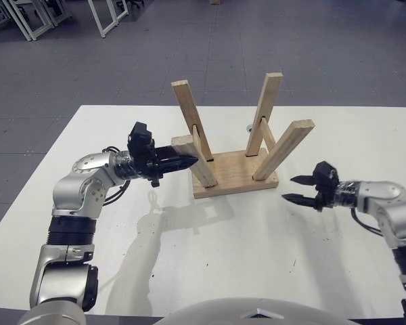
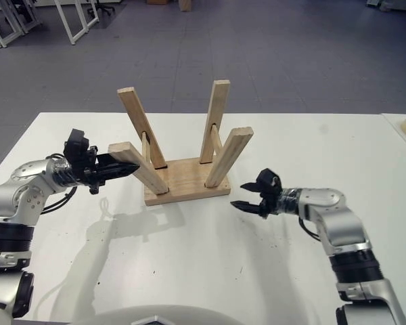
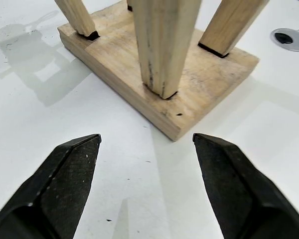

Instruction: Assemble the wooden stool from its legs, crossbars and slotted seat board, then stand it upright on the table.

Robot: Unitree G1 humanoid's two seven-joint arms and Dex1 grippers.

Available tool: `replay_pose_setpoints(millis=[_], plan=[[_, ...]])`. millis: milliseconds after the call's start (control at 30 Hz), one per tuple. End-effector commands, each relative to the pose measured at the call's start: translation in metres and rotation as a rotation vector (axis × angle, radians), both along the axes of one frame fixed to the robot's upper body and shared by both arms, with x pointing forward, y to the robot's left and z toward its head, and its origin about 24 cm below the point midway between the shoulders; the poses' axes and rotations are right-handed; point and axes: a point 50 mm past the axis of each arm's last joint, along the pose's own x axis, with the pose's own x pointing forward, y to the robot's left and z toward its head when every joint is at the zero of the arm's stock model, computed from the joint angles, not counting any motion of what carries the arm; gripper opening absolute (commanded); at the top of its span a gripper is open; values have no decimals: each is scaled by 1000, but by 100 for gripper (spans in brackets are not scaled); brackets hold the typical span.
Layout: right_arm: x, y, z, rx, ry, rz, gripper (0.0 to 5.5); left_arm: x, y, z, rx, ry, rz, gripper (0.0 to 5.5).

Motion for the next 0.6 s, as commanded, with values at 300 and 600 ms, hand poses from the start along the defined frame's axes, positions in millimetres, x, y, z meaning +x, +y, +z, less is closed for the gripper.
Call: replay_pose_setpoints(millis=[300,600], plan=[[35,15,89,348,-126,275,342,6,-5,-3,43,31,-99,146],[35,22,70,332,-56,378,196,7,-1,-4,28,50,-133,146]])
